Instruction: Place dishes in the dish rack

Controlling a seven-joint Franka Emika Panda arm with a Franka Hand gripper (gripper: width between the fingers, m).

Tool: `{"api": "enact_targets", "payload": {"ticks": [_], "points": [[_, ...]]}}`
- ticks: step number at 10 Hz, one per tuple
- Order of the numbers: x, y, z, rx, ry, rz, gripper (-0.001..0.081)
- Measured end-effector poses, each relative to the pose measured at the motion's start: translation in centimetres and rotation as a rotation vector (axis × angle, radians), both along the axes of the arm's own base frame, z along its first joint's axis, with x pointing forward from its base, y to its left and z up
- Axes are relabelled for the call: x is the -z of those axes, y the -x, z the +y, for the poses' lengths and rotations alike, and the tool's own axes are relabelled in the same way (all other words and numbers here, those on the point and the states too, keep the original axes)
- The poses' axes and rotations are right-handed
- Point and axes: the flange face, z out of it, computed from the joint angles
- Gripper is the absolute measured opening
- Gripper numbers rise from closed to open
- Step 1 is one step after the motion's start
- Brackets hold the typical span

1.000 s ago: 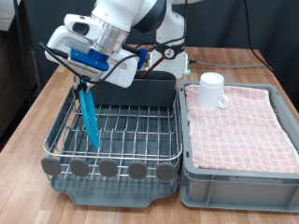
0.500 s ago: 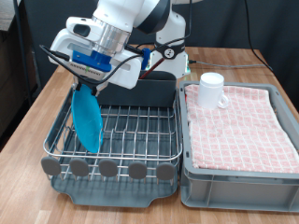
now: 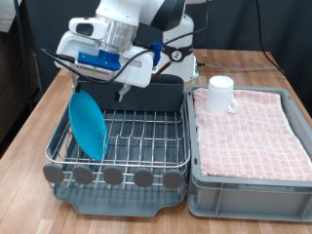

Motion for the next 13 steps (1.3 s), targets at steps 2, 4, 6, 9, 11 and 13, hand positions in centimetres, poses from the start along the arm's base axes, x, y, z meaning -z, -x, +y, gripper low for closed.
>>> {"api": "enact_targets", "payload": {"ticks": [2, 4, 6, 9, 11, 13], "points": [[-2.5, 0.5, -0.3, 0.002, -0.049, 0.026, 0.0788], [-5.6, 1.3, -0.4, 0.010, -0.079, 0.050, 0.0800], [-8.7, 1.9, -0.3, 0.011, -0.101, 0.058, 0.0802], [-11.0, 2.5, 0.0, 0.009, -0.119, 0.074, 0.0802], [-10.6, 2.4, 1.4, -0.071, -0.117, 0.120, 0.0802], [-10.4, 2.0, 4.9, -0.176, -0.132, 0.161, 0.0802]]}}
